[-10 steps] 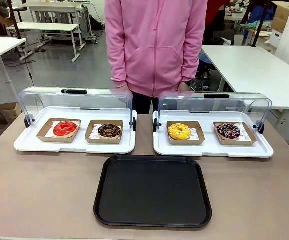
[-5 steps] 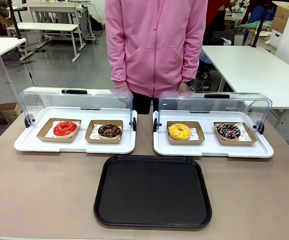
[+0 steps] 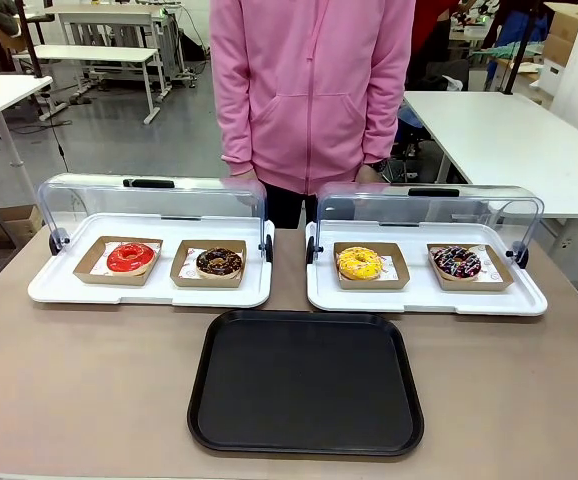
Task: Move the first donut from the left to the tray.
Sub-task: Pick up the Paper togo box containing the Donut indicated by the person and place it on the Handle tray.
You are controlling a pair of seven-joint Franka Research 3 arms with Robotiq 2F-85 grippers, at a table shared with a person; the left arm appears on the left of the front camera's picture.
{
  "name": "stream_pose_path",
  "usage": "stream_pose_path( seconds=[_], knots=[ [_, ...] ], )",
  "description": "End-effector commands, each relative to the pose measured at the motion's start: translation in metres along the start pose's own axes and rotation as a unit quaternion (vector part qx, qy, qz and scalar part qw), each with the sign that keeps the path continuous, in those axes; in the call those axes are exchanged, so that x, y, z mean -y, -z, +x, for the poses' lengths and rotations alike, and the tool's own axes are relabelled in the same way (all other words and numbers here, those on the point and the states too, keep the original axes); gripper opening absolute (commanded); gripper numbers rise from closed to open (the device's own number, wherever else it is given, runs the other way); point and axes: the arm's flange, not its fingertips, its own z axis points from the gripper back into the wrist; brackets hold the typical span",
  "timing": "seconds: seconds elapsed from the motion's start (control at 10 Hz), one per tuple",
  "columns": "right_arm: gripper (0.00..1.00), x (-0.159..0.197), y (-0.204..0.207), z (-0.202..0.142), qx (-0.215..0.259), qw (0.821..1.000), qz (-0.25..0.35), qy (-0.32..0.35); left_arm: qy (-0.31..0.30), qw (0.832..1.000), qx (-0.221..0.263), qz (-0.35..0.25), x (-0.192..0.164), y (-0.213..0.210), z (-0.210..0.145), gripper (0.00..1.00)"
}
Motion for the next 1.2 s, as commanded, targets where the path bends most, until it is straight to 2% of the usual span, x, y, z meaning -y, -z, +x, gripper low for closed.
stream_pose_path(
  seconds=[0.0,1.1],
  knots=[
    [1.00,-0.0033,-0.0020,0.0020,0.004,1.000,0.002,-0.003,0.004,1.000,0.003,0.000,0.0012,-0.0011,0.0017,1.00],
    [1.00,-0.0033,-0.0020,0.0020,0.004,1.000,0.002,-0.003,0.004,1.000,0.003,0.000,0.0012,-0.0011,0.0017,1.00]
  ],
)
